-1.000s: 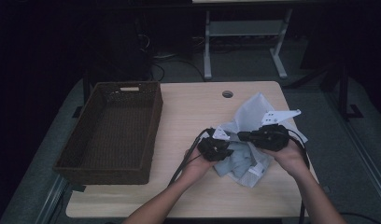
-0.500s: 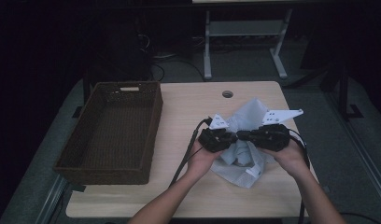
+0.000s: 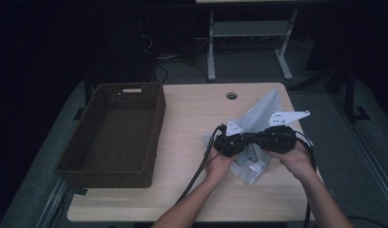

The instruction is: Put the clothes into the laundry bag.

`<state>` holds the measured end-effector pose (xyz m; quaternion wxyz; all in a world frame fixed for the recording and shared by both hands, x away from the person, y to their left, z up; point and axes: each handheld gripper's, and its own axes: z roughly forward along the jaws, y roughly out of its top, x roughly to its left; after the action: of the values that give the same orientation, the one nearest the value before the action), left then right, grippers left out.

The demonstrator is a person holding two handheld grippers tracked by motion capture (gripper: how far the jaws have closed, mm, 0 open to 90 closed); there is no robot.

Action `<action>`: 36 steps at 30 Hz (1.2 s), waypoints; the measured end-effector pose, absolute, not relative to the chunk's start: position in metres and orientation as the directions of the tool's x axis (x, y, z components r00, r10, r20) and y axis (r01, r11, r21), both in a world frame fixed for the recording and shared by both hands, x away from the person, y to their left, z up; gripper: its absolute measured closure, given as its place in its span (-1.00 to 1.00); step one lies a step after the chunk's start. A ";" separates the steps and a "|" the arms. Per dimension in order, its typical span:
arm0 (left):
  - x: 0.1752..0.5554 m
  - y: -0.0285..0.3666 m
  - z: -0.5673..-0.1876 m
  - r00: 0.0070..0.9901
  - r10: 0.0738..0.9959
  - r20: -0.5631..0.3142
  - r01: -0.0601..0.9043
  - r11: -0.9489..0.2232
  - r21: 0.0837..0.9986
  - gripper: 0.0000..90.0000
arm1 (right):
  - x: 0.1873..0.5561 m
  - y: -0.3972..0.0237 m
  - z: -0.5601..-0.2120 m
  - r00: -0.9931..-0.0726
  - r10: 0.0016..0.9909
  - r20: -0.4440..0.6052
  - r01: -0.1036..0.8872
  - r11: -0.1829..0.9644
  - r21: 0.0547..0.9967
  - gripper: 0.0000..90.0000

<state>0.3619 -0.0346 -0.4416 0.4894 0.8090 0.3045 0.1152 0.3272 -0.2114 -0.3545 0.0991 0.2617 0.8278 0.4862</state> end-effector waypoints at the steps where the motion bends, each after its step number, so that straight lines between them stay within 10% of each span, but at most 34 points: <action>1: 0.361 -0.034 -0.441 0.789 0.605 -0.105 0.375 -0.339 0.863 0.68 | 0.327 -0.211 -0.355 -0.843 0.532 0.085 0.335 0.395 0.855 0.95; 14: 0.349 0.025 -0.403 0.837 0.536 -0.110 0.363 -0.394 0.844 0.10 | 0.329 -0.214 -0.358 -0.835 0.544 0.082 0.344 0.399 0.850 0.95; 36: 0.410 0.071 -0.441 0.808 0.588 -0.042 0.397 -0.490 0.776 -0.13 | 0.332 -0.211 -0.365 -0.841 0.532 0.098 0.357 0.410 0.839 0.94</action>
<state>0.4096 0.0713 -0.4412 0.4150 0.8553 0.2879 0.1151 0.3317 -0.2107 -0.3653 0.0923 0.2665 0.8346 0.4732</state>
